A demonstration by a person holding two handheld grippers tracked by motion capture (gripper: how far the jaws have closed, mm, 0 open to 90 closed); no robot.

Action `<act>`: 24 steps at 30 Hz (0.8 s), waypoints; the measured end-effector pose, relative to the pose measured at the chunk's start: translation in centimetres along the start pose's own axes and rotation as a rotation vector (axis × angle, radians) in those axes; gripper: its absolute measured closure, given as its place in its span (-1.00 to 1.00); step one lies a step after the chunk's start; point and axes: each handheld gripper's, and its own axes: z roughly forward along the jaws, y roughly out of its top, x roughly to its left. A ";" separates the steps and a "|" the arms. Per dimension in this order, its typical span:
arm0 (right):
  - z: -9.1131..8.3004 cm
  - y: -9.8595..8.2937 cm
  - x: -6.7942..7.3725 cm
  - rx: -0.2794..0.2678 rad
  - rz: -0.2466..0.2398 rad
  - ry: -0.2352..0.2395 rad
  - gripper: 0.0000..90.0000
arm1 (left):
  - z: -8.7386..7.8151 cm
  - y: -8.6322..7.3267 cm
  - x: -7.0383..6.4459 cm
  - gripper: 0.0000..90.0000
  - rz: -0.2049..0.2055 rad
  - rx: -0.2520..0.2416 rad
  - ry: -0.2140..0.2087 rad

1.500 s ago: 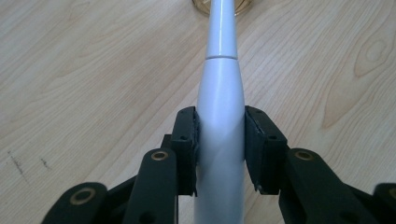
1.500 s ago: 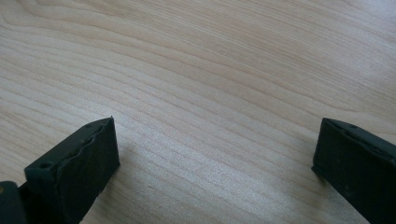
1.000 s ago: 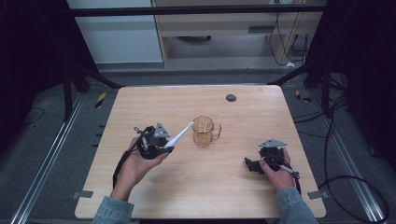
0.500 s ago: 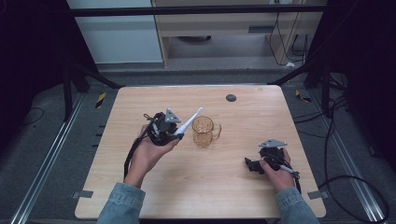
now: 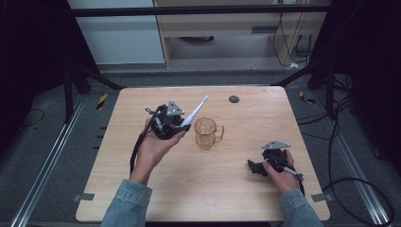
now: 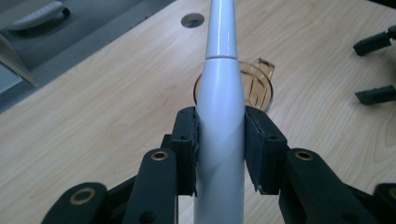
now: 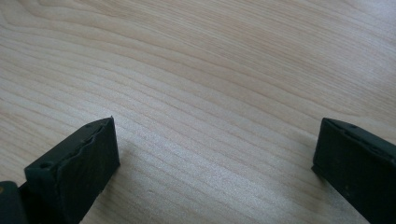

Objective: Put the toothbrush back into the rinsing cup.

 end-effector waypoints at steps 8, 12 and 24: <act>0.0 0.0 0.0 0.000 -0.004 0.001 -0.99 | 0.6 1.4 -0.3 0.48 -0.004 -0.034 0.002; 0.0 0.0 0.0 0.001 0.000 -0.003 -0.99 | 0.8 2.4 -0.8 0.48 0.016 -0.038 0.002; -0.2 -0.1 0.0 0.002 -0.005 0.004 -0.99 | 2.4 4.4 -0.5 0.48 0.015 -0.028 0.000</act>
